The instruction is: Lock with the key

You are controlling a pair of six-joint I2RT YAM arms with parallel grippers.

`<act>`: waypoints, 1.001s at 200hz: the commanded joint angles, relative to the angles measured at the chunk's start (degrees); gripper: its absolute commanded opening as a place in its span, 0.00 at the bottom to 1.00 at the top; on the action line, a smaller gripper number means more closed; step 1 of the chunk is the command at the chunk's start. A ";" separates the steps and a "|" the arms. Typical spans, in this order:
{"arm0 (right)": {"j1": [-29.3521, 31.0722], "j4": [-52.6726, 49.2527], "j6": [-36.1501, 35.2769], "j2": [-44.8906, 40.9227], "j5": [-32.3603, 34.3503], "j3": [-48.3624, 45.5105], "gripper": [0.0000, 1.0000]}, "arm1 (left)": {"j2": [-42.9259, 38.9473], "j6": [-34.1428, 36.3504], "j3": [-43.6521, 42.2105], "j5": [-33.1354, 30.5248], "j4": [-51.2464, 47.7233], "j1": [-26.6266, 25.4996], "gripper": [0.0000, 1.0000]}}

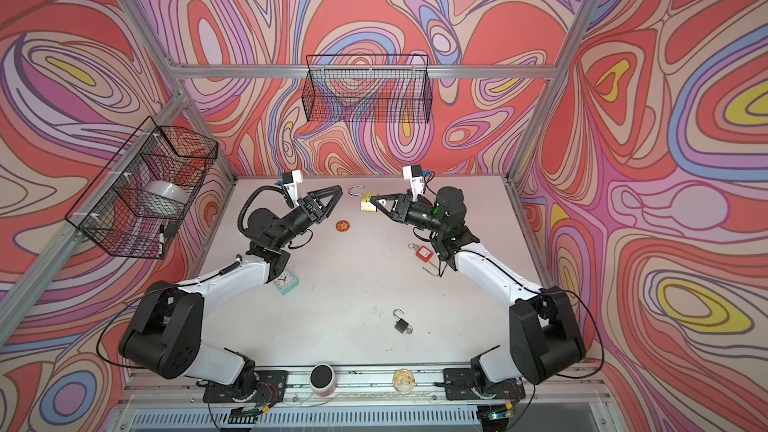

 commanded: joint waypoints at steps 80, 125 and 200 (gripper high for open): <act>-0.01 0.60 -10.64 -0.12 1.20 -1.51 0.00 | -4.97 15.35 11.46 12.35 -29.11 1.67 0.58; 0.07 4.12 -9.30 5.18 -5.91 0.85 0.00 | -7.04 18.79 13.96 13.89 -37.99 2.82 0.59; 0.26 5.39 -10.40 4.14 -2.70 -0.11 0.00 | -5.01 18.41 18.15 20.34 -40.97 7.75 0.57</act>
